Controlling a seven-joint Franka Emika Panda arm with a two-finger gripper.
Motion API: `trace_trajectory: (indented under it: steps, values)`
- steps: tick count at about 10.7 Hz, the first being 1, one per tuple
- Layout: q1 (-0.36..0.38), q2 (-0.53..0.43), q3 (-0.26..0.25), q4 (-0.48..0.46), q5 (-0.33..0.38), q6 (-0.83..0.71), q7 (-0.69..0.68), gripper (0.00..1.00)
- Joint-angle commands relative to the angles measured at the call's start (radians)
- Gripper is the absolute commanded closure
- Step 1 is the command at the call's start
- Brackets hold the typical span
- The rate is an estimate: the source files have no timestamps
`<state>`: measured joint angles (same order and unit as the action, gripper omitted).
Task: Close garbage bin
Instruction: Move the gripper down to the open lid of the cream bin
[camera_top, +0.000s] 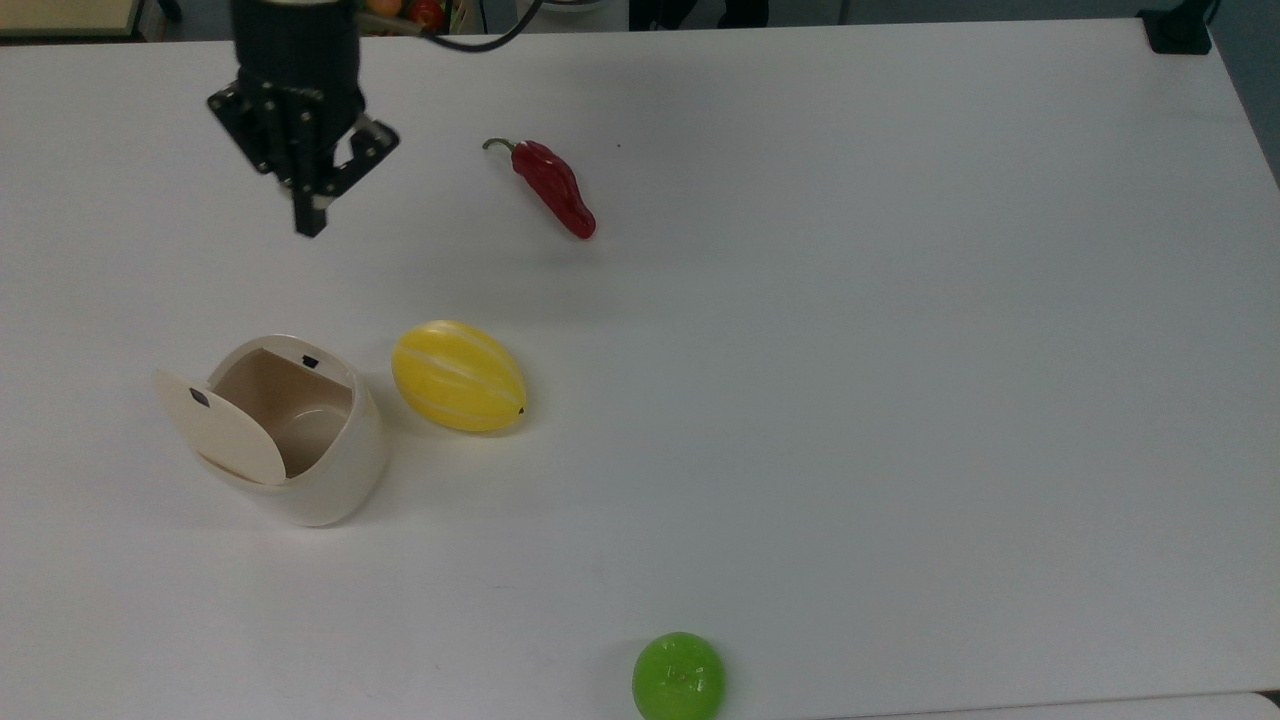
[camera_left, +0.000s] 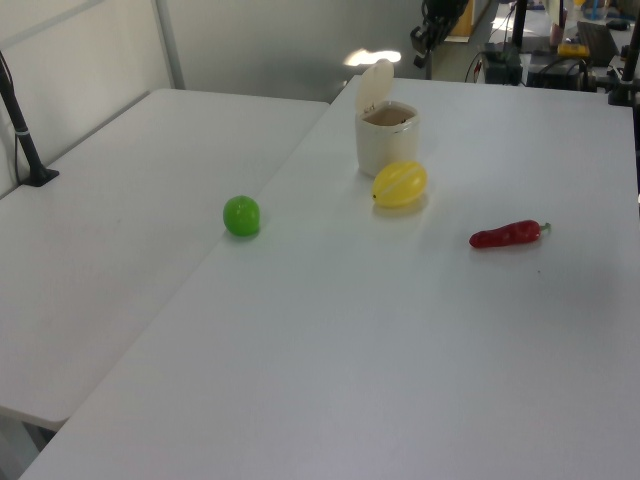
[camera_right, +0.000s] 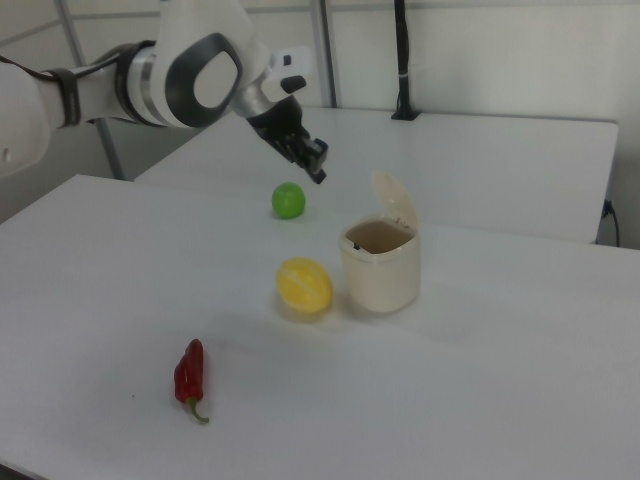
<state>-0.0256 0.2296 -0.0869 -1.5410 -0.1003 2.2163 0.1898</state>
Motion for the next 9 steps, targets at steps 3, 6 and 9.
trace_trajectory:
  steps: [3, 6, 9]
  values:
    - [-0.094, 0.131, -0.002, 0.029, -0.018, 0.378, 0.077, 1.00]
    - [-0.140, 0.209, -0.001, 0.032, -0.013, 0.592, 0.080, 1.00]
    - [-0.149, 0.258, 0.001, 0.070, -0.002, 0.637, 0.086, 1.00]
